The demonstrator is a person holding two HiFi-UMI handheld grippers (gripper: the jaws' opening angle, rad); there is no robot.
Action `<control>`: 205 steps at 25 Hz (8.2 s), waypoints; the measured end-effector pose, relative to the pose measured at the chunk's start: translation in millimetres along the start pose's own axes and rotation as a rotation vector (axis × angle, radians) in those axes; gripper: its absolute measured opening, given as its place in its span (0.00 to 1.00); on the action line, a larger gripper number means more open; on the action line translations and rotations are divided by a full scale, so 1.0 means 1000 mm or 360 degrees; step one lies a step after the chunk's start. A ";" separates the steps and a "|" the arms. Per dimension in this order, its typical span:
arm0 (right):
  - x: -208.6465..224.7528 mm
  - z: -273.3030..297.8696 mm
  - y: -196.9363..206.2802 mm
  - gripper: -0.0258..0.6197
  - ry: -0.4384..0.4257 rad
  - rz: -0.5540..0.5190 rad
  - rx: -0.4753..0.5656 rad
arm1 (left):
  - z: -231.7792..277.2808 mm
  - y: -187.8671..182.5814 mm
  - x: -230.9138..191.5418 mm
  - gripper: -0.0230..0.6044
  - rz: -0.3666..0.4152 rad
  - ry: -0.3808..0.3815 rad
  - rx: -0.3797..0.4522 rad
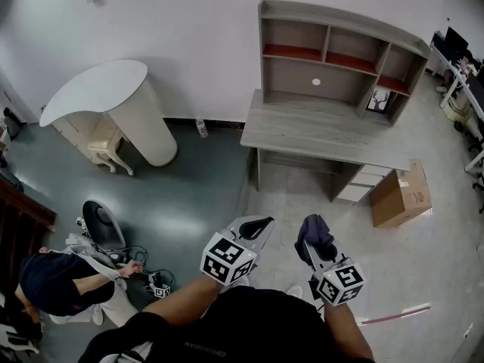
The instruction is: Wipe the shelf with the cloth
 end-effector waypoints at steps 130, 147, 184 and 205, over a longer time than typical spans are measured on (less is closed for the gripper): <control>0.308 0.480 -0.254 0.19 0.0029 -0.0225 0.0062 | 0.371 -0.212 -0.446 0.05 0.0011 0.0022 0.0071; 0.345 0.569 -0.361 0.19 0.0031 -0.0569 0.0235 | 0.392 -0.213 -0.485 0.05 -0.0018 -0.0067 0.0020; 0.409 0.667 -0.438 0.19 0.0043 -0.0863 0.0329 | 0.403 -0.198 -0.442 0.05 -0.0055 -0.0338 -0.0057; 0.472 0.604 -0.445 0.19 0.0406 -0.0795 0.0331 | 0.425 -0.210 -0.434 0.05 -0.0040 -0.0174 -0.0048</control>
Point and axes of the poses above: the fingertips, and each gripper's own axes: z forward along the fingers, x to its right, y out of its underside, the point moved 8 cm from there along -z, backward along the fingers, and after that the axes turned 6 degrees about -y, right-handed, at the moved point
